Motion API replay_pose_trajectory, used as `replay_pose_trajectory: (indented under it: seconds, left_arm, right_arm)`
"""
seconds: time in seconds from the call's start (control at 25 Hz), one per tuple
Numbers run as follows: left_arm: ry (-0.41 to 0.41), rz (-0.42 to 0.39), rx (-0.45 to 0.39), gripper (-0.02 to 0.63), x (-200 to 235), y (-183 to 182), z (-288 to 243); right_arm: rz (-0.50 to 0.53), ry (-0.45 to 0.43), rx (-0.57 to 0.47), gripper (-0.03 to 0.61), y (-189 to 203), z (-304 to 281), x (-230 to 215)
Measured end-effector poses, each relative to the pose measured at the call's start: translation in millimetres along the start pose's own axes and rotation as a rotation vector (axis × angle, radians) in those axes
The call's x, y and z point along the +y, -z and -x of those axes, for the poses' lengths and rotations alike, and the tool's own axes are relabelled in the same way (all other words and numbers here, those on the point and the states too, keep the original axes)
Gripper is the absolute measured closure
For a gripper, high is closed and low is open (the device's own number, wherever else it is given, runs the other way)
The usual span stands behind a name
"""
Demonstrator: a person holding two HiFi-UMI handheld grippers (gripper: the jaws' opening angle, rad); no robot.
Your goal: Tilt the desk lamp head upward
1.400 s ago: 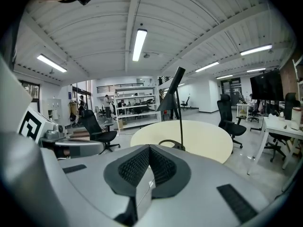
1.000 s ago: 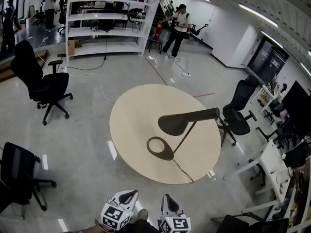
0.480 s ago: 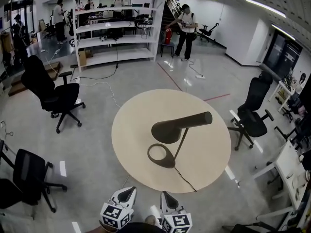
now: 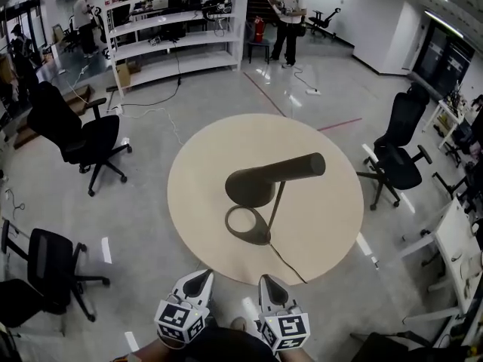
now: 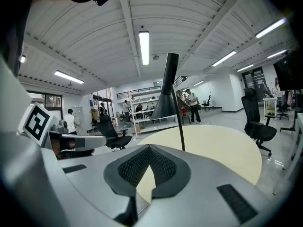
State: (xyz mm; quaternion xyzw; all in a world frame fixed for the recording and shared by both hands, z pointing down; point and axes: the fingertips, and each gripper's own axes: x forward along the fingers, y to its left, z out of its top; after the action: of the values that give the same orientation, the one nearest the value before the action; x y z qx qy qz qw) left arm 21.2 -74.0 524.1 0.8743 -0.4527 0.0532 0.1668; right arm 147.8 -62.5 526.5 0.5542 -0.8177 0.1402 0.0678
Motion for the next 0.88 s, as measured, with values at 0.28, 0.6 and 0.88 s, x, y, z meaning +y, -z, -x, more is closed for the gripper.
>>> replay_pose_trajectory:
  seconds: [0.28, 0.6, 0.88]
  left_arm:
    - [0.096, -0.008, 0.000, 0.566, 34.9, -31.8, -41.7]
    - [0.226, -0.012, -0.027, 0.566, 62.8, -63.8, -84.7]
    - [0.310, 0.029, -0.036, 0.566, 92.8, -84.8, -108.0]
  right_arm:
    - [0.013, 0.091, -0.011, 0.565, -28.2, -37.4, -4.4]
    - [0.047, 0.162, -0.026, 0.565, -58.3, -70.6, 0.4]
    - [0.116, 0.190, -0.108, 0.565, -120.7, -79.3, 8.2]
